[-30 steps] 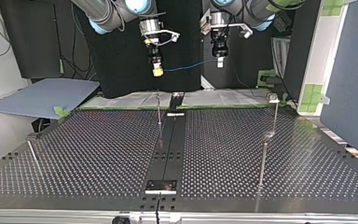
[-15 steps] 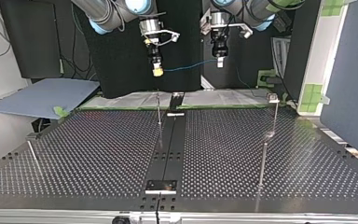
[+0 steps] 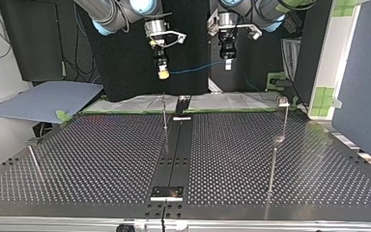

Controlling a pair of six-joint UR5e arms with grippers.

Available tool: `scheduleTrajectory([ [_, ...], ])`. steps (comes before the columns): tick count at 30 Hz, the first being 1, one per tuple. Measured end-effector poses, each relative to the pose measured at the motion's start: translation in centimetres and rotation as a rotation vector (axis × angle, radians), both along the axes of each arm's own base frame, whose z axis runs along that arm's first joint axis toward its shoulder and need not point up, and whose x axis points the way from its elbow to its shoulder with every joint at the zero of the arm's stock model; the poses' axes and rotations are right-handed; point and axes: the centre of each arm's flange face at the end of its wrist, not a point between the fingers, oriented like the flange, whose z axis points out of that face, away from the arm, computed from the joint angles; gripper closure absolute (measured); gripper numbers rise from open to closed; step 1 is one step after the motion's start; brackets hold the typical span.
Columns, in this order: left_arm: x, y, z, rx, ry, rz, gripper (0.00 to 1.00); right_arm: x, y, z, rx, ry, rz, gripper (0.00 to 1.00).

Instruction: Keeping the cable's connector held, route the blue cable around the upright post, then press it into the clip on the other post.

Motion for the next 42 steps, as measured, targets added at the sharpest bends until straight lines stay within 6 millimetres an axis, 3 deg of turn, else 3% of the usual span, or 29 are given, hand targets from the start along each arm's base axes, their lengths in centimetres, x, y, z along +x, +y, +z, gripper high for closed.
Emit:
scheduleTrajectory([
  [28,0.1,0.3,-0.1,0.009,0.006,0.014,1.00,0.0,-0.3,-0.1,-0.001,0.006,-0.007,1.00],
  [42,-0.2,2.2,-1.0,0.120,0.099,0.085,1.00,1.0,-2.6,-3.8,0.046,0.136,-0.092,1.00],
])
